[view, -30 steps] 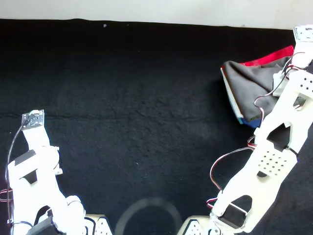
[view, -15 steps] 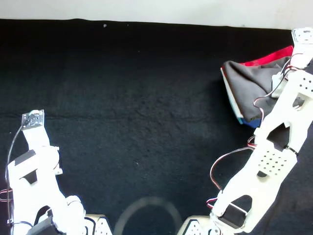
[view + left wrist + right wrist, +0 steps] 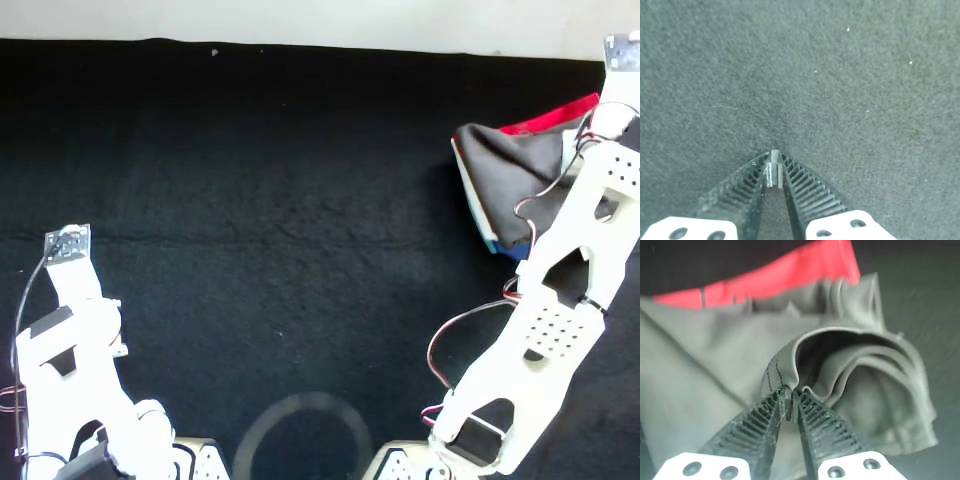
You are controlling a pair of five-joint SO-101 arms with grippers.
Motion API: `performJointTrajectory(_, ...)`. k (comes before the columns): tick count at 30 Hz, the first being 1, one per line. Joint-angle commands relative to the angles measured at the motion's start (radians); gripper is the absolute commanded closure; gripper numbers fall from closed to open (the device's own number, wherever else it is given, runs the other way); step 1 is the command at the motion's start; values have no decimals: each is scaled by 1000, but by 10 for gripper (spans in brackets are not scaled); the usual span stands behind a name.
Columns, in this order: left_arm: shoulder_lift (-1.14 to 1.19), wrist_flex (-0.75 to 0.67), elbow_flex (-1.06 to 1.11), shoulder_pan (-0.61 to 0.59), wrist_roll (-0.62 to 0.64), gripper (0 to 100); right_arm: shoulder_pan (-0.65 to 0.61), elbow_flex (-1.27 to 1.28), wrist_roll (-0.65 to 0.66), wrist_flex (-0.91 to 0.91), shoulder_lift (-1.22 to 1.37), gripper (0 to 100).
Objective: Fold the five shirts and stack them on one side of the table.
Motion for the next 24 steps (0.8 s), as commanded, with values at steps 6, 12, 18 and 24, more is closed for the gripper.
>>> performJointTrajectory(6, -15, -17, 2, 18, -11, 992, -56, 10, -11, -259, -77, 993)
performJointTrajectory(12, -15, -17, 2, 18, -11, 992, -93, 12, -11, -414, -76, 993)
performJointTrajectory(18, -15, -17, 2, 18, -11, 992, -97, 7, -8, -570, 27, 992)
performJointTrajectory(24, -15, -17, 2, 18, -11, 992, -99, -2, -6, -581, 122, 989)
